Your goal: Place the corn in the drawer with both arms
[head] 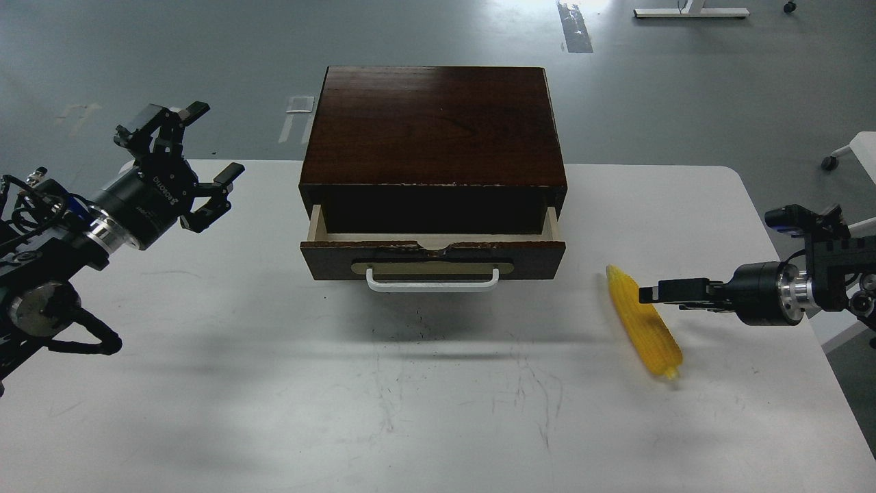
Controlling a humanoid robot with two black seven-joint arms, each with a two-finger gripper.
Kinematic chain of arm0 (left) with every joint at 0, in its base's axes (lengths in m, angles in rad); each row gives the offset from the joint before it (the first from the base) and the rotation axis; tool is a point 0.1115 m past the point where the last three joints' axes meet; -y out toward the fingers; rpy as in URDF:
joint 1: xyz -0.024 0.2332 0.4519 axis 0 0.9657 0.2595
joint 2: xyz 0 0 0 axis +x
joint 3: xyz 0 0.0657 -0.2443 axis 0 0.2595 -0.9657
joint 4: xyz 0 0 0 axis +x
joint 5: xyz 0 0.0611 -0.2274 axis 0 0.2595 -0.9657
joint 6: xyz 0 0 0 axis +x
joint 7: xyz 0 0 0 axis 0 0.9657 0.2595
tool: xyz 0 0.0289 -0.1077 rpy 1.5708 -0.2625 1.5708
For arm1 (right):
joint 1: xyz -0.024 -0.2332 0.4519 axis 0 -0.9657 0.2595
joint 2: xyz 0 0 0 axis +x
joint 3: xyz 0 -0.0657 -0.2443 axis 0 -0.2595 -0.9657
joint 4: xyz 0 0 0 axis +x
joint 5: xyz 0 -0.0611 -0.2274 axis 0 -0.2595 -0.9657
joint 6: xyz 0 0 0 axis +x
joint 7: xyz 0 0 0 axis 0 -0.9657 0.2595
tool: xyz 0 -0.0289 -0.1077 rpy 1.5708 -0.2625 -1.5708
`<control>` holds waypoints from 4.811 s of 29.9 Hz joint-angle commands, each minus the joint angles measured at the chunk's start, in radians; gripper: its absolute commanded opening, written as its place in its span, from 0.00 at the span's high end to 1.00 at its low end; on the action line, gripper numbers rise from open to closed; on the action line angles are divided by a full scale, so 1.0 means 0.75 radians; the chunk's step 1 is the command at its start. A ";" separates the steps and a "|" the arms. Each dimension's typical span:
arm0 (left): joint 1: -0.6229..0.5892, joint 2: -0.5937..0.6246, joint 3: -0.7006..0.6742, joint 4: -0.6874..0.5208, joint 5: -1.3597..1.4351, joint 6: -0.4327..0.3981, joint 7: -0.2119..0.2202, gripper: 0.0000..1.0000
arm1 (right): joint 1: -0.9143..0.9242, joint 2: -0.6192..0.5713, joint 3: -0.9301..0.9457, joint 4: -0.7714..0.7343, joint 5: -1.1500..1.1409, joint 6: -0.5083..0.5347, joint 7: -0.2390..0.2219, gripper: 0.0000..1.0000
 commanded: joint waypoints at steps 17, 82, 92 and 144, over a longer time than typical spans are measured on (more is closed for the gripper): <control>0.000 0.000 0.000 -0.002 0.007 -0.001 0.000 0.01 | 0.014 0.128 -0.159 -0.051 -0.073 -0.025 0.000 0.70; -0.004 0.025 -0.045 -0.030 0.009 0.001 0.000 0.01 | 1.253 0.857 -0.952 0.199 -0.462 -0.707 0.000 0.93; -0.004 0.031 -0.051 -0.032 0.009 -0.001 0.000 0.01 | 1.239 0.848 -0.954 0.199 -0.448 -0.707 0.000 0.59; 0.000 0.010 -0.063 -0.030 0.009 -0.018 0.000 0.01 | 0.530 0.270 -0.002 0.195 0.896 -0.719 0.000 0.00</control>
